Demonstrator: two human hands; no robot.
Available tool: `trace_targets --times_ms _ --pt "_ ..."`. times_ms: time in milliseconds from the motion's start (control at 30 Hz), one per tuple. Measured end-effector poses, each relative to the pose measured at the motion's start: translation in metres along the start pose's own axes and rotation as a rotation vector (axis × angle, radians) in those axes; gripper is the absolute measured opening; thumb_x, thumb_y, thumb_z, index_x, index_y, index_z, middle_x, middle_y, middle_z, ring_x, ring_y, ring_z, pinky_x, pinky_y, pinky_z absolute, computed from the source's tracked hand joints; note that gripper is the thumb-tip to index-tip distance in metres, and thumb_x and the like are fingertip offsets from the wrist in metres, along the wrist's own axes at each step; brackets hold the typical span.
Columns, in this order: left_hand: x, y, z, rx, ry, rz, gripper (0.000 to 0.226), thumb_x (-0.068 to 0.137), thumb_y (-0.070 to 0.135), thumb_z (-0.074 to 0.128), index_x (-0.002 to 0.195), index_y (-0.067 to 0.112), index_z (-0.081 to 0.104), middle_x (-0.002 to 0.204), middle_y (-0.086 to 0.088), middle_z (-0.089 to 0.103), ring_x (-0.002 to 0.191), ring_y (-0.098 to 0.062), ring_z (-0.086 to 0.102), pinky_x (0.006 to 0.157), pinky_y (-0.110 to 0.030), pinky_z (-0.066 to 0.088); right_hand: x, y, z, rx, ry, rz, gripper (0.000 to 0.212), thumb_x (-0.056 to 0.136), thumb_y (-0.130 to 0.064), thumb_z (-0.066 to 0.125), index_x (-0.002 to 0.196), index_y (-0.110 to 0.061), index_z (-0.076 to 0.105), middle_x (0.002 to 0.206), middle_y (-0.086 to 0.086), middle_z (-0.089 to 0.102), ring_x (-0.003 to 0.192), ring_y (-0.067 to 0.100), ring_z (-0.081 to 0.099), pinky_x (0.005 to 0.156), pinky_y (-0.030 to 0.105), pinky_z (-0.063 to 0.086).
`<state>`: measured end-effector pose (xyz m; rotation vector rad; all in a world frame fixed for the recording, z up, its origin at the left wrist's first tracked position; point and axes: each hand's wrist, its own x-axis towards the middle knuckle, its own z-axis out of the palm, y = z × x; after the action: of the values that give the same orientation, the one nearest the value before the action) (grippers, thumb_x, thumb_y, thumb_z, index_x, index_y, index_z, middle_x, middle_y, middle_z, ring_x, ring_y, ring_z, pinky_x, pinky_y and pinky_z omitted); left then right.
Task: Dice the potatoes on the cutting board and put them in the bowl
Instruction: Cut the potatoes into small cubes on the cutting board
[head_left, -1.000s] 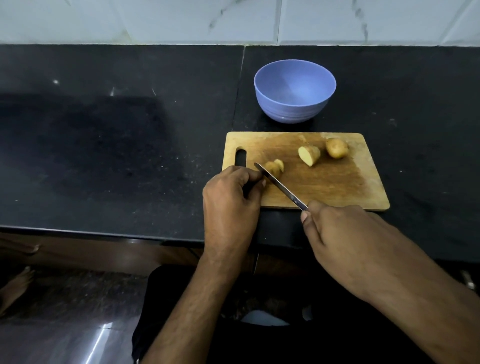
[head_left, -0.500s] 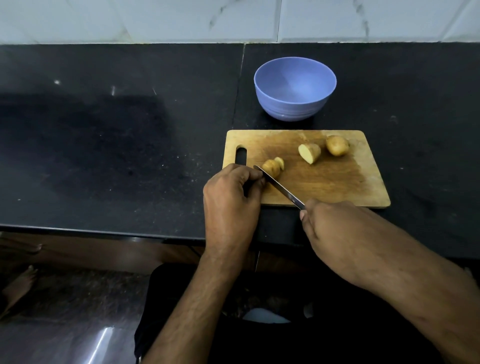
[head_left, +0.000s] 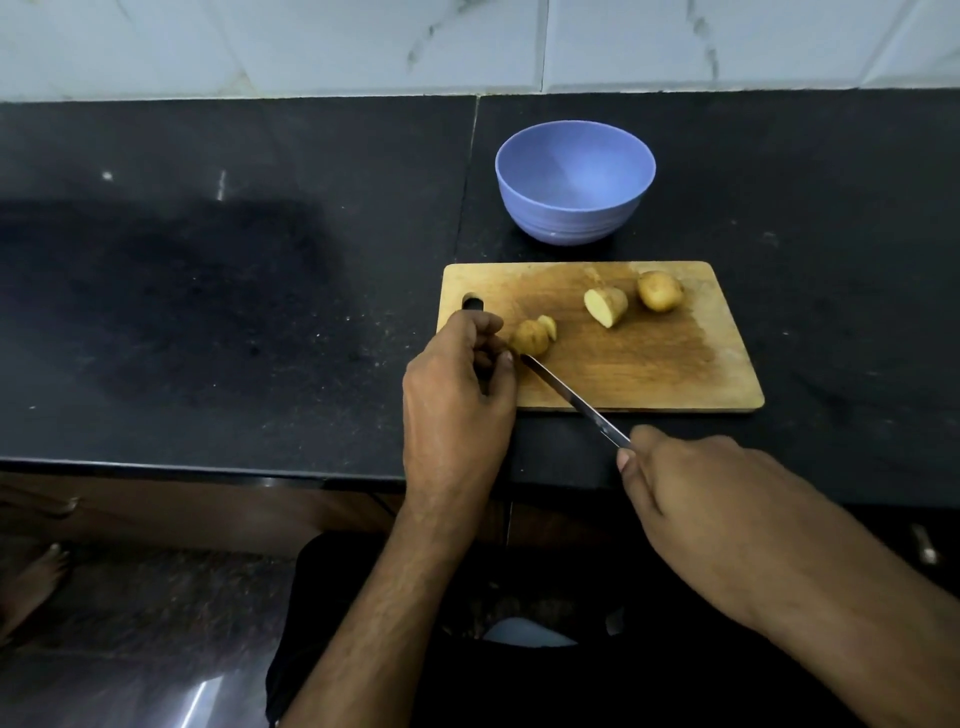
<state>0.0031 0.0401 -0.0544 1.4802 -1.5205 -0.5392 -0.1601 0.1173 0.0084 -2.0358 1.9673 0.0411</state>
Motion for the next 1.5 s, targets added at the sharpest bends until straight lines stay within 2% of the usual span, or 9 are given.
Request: trace_targets --times_ms 133,367,533,700,967,1100,1233,1367,1500 --pt "0.001 -0.002 0.000 0.025 0.009 0.019 0.029 0.085 0.013 0.077 0.111 0.018 0.067 0.096 0.011 0.066 0.088 0.000 0.062 0.078 -0.004 0.043 0.007 -0.002 0.006 0.022 0.029 0.006 0.026 0.104 -0.045 0.020 0.087 -0.033 0.034 0.069 -0.007 0.052 0.057 0.006 0.050 0.050 0.024 0.036" --pt "-0.002 -0.007 -0.003 0.047 0.020 0.039 0.022 0.085 0.010 0.074 0.104 0.021 0.070 0.097 0.014 0.068 0.095 -0.005 0.062 0.080 -0.002 0.039 0.018 0.000 0.013 0.045 0.085 0.008 0.031 0.104 -0.046 0.022 0.100 -0.031 0.049 0.069 -0.009 0.054 0.059 0.005 0.054 0.051 0.024 0.038" --pt "-0.003 -0.007 -0.005 -0.079 0.030 -0.025 0.023 0.085 0.007 0.077 0.097 0.025 0.071 0.088 0.015 0.070 0.091 -0.005 0.065 0.079 -0.008 0.046 0.005 -0.001 0.009 0.056 0.067 0.007 0.030 0.104 -0.045 0.021 0.089 -0.031 0.042 0.067 -0.007 0.053 0.058 0.006 0.053 0.049 0.021 0.034" --pt "-0.003 -0.008 -0.006 -0.053 0.044 -0.045 0.019 0.082 0.017 0.082 0.088 0.032 0.073 0.083 0.015 0.070 0.088 -0.006 0.065 0.075 -0.010 0.045 -0.004 -0.005 0.001 0.045 0.035 0.015 0.032 0.104 -0.047 0.020 0.079 -0.032 0.034 0.067 -0.007 0.053 0.057 0.005 0.051 0.048 0.020 0.029" --pt "-0.002 -0.010 -0.005 -0.028 0.040 -0.035 0.013 0.084 0.017 0.080 0.091 0.027 0.078 0.089 0.017 0.071 0.093 -0.008 0.065 0.083 -0.031 0.054 0.006 -0.011 0.003 0.062 0.094 -0.046 0.027 0.104 -0.046 0.022 0.087 -0.034 0.038 0.067 -0.007 0.053 0.056 0.005 0.053 0.049 0.021 0.033" --pt "0.000 -0.010 -0.006 -0.009 0.023 -0.039 0.012 0.086 0.017 0.079 0.093 0.027 0.078 0.089 0.016 0.071 0.093 -0.007 0.065 0.083 -0.032 0.055 0.007 -0.012 0.004 0.063 0.082 -0.043 0.027 0.104 -0.045 0.023 0.088 -0.033 0.040 0.067 -0.007 0.055 0.057 0.006 0.054 0.052 0.023 0.040" --pt "0.001 -0.010 -0.007 0.013 0.017 -0.034 0.013 0.086 0.016 0.078 0.092 0.027 0.078 0.090 0.017 0.071 0.093 -0.005 0.064 0.083 -0.026 0.054 0.018 -0.015 0.011 0.088 0.052 -0.043 0.030 0.104 -0.045 0.026 0.092 -0.032 0.049 0.070 -0.007 0.057 0.061 0.007 0.058 0.058 0.030 0.051" --pt "-0.001 -0.007 -0.005 0.024 0.033 -0.031 0.013 0.086 0.015 0.077 0.087 0.028 0.074 0.084 0.018 0.068 0.090 -0.004 0.062 0.077 -0.017 0.048 0.021 -0.009 0.006 0.166 -0.072 -0.034 0.033 0.104 -0.044 0.030 0.083 -0.029 0.050 0.070 -0.006 0.059 0.059 0.008 0.057 0.052 0.024 0.039" --pt "-0.003 -0.005 -0.004 0.012 0.048 -0.032 0.015 0.088 0.015 0.076 0.086 0.029 0.072 0.082 0.018 0.068 0.088 -0.005 0.062 0.076 -0.018 0.047 0.005 0.001 -0.008 0.107 -0.097 -0.029 0.037 0.104 -0.044 0.028 0.074 -0.028 0.041 0.070 -0.005 0.056 0.058 0.006 0.053 0.049 0.021 0.030"
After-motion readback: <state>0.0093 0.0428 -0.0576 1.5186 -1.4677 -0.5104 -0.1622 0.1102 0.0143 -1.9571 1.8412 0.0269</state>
